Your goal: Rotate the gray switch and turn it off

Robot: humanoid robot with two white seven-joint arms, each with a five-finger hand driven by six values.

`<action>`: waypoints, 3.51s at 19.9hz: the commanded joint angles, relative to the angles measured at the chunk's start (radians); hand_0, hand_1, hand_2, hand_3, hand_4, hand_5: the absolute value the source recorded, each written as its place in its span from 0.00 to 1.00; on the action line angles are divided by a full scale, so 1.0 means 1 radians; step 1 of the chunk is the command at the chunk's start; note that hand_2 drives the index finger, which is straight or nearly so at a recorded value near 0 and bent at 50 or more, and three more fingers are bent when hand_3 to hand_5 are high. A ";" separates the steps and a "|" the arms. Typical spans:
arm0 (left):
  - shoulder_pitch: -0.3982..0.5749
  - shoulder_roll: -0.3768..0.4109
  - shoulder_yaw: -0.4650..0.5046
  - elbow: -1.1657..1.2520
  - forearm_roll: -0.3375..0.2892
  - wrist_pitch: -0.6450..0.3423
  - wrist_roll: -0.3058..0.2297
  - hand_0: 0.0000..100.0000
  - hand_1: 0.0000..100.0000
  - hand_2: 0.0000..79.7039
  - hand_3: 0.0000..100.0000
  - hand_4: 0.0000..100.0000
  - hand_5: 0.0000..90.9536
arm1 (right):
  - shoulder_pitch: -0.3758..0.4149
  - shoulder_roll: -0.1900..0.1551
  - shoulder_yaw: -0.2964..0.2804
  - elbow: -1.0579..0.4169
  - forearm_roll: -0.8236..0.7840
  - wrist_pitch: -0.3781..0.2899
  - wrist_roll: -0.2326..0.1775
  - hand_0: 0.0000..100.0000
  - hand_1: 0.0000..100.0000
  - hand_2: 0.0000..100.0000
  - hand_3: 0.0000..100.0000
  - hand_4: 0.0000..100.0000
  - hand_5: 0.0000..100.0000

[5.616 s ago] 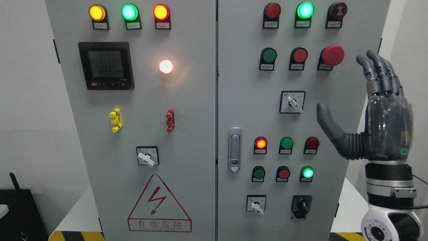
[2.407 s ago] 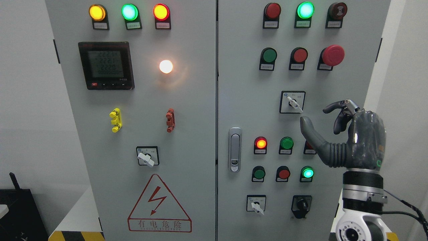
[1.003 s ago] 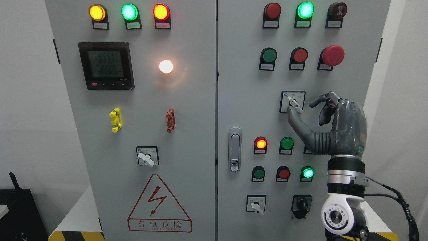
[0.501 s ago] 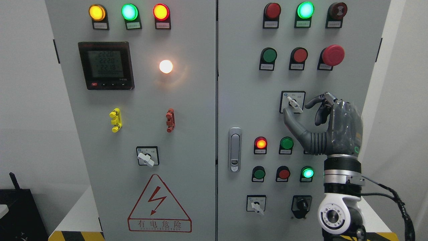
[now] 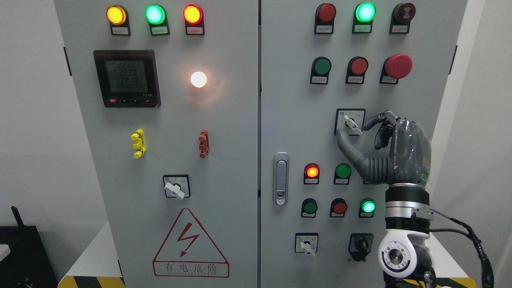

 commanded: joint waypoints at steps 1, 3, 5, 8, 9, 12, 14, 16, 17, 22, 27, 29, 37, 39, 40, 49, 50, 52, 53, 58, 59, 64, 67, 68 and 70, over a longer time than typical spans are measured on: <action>-0.009 0.000 0.008 -0.026 0.020 0.000 0.000 0.12 0.39 0.00 0.00 0.00 0.00 | -0.008 -0.001 0.006 0.004 0.001 0.001 0.003 0.05 0.44 0.61 0.98 0.96 1.00; -0.009 0.000 0.008 -0.026 0.020 0.000 0.000 0.12 0.39 0.00 0.00 0.00 0.00 | -0.009 -0.001 0.011 0.004 0.002 0.001 0.004 0.05 0.44 0.62 0.98 0.96 1.00; -0.009 0.000 0.008 -0.026 0.020 0.000 0.000 0.12 0.39 0.00 0.00 0.00 0.00 | -0.013 -0.001 0.022 0.006 0.004 0.018 0.004 0.05 0.44 0.62 0.99 0.96 1.00; -0.009 0.000 0.008 -0.026 0.020 0.000 0.000 0.12 0.39 0.00 0.00 0.00 0.00 | -0.014 -0.003 0.025 0.006 0.004 0.032 0.004 0.06 0.44 0.63 0.99 0.96 1.00; -0.009 0.000 0.009 -0.026 0.020 0.000 0.000 0.12 0.39 0.00 0.00 0.00 0.00 | -0.014 -0.003 0.025 0.006 0.005 0.032 0.004 0.06 0.44 0.63 0.99 0.96 1.00; -0.009 0.000 0.008 -0.026 0.020 0.000 0.000 0.12 0.39 0.00 0.00 0.00 0.00 | -0.016 -0.003 0.025 0.006 0.005 0.033 0.004 0.06 0.44 0.64 0.99 0.96 1.00; -0.009 0.000 0.009 -0.026 0.020 0.000 0.000 0.12 0.39 0.00 0.00 0.00 0.00 | -0.016 -0.003 0.025 0.006 0.007 0.035 0.004 0.06 0.44 0.64 0.99 0.96 1.00; -0.009 0.000 0.009 -0.026 0.020 0.000 0.000 0.12 0.39 0.00 0.00 0.00 0.00 | -0.014 -0.003 0.025 0.006 0.008 0.035 0.004 0.06 0.44 0.64 0.99 0.96 1.00; -0.009 0.000 0.008 -0.026 0.020 0.000 0.000 0.12 0.39 0.00 0.00 0.00 0.00 | -0.014 -0.003 0.025 0.006 0.008 0.036 0.004 0.06 0.44 0.64 0.99 0.96 1.00; -0.009 0.000 0.008 -0.026 0.020 0.000 0.000 0.12 0.39 0.00 0.00 0.00 0.00 | -0.014 -0.004 0.023 0.006 0.016 0.036 0.003 0.08 0.44 0.64 0.99 0.95 1.00; -0.009 0.000 0.008 -0.026 0.020 0.000 0.000 0.12 0.39 0.00 0.00 0.00 0.00 | -0.016 -0.004 0.023 0.006 0.019 0.036 0.003 0.08 0.44 0.64 1.00 0.95 1.00; -0.009 0.000 0.008 -0.026 0.020 0.000 0.000 0.12 0.39 0.00 0.00 0.00 0.00 | -0.014 -0.004 0.023 0.006 0.025 0.036 0.003 0.08 0.44 0.64 0.99 0.95 1.00; -0.009 0.000 0.008 -0.026 0.020 0.000 0.000 0.12 0.39 0.00 0.00 0.00 0.00 | -0.014 -0.004 0.020 0.006 0.027 0.036 0.003 0.09 0.44 0.65 1.00 0.95 1.00; -0.009 0.000 0.008 -0.026 0.018 0.000 0.000 0.12 0.39 0.00 0.00 0.00 0.00 | -0.013 -0.006 0.017 0.006 0.027 0.036 0.003 0.09 0.44 0.65 1.00 0.95 1.00; -0.009 0.000 0.008 -0.026 0.020 0.000 0.000 0.12 0.39 0.00 0.00 0.00 0.00 | -0.014 -0.006 0.017 0.006 0.025 0.036 0.003 0.09 0.44 0.65 1.00 0.95 1.00; -0.009 0.000 0.008 -0.026 0.020 0.000 0.000 0.12 0.39 0.00 0.00 0.00 0.00 | -0.016 -0.006 0.019 0.006 0.027 0.036 0.004 0.10 0.43 0.65 1.00 0.96 1.00; -0.009 0.000 0.008 -0.026 0.020 0.000 0.000 0.12 0.39 0.00 0.00 0.00 0.00 | -0.016 -0.006 0.020 0.006 0.027 0.036 0.004 0.11 0.43 0.65 1.00 0.95 1.00; -0.009 0.000 0.009 -0.026 0.018 0.000 0.000 0.12 0.39 0.00 0.00 0.00 0.00 | -0.016 -0.006 0.022 0.006 0.027 0.036 0.004 0.12 0.43 0.65 1.00 0.95 1.00; -0.009 0.000 0.009 -0.026 0.020 0.000 0.000 0.12 0.39 0.00 0.00 0.00 0.00 | -0.016 -0.006 0.022 0.006 0.027 0.036 0.006 0.12 0.43 0.65 1.00 0.95 1.00; -0.009 0.000 0.008 -0.026 0.020 0.000 0.000 0.12 0.39 0.00 0.00 0.00 0.00 | -0.016 -0.006 0.022 0.006 0.030 0.036 0.008 0.12 0.43 0.66 1.00 0.96 1.00; -0.009 -0.001 0.008 -0.026 0.018 0.000 0.000 0.12 0.39 0.00 0.00 0.00 0.00 | -0.016 -0.006 0.022 0.007 0.039 0.036 0.008 0.12 0.43 0.66 1.00 0.96 1.00; -0.009 0.000 0.008 -0.026 0.020 0.000 0.000 0.12 0.39 0.00 0.00 0.00 0.00 | -0.016 -0.006 0.022 0.007 0.047 0.036 0.011 0.12 0.43 0.66 1.00 0.96 1.00; -0.009 0.000 0.008 -0.026 0.018 0.000 0.000 0.12 0.39 0.00 0.00 0.00 0.00 | -0.016 -0.004 0.022 0.007 0.047 0.036 0.011 0.12 0.43 0.66 1.00 0.96 1.00; -0.009 0.000 0.008 -0.026 0.020 0.000 0.000 0.12 0.39 0.00 0.00 0.00 0.00 | -0.016 -0.004 0.022 0.007 0.047 0.036 0.011 0.12 0.43 0.66 1.00 0.96 1.00; -0.009 0.000 0.008 -0.026 0.018 0.000 0.000 0.12 0.39 0.00 0.00 0.00 0.00 | -0.017 -0.006 0.022 0.007 0.048 0.038 0.012 0.13 0.43 0.66 1.00 0.96 1.00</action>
